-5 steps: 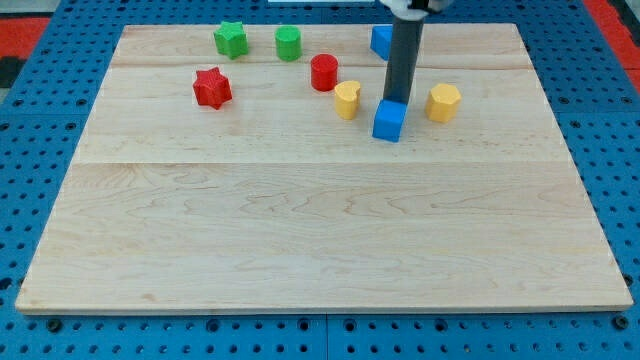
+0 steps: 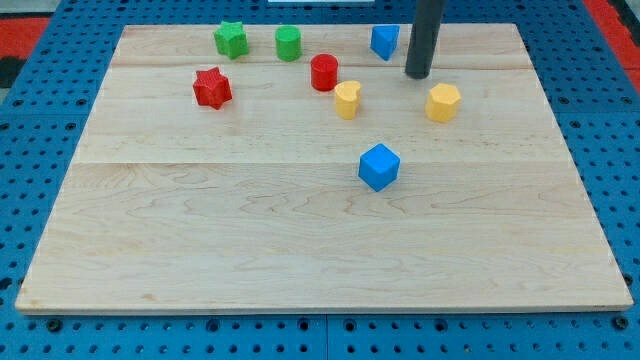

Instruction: Push the blue triangle a bit down

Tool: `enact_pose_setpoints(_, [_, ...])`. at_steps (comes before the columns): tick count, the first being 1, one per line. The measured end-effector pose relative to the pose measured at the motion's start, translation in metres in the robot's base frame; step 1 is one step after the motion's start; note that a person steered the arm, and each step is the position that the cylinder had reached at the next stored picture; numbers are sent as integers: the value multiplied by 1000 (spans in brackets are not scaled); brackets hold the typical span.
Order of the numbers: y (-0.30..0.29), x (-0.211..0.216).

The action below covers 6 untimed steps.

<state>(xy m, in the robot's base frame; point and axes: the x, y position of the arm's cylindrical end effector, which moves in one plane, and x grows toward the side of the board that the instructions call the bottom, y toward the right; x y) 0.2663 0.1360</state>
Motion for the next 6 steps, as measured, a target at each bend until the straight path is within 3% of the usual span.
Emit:
enact_pose_setpoints(1, [25,-58])
enact_pose_setpoints(2, [22,-75])
enact_pose_setpoints(4, [-50,-74])
enact_pose_setpoints(6, [-41,-57])
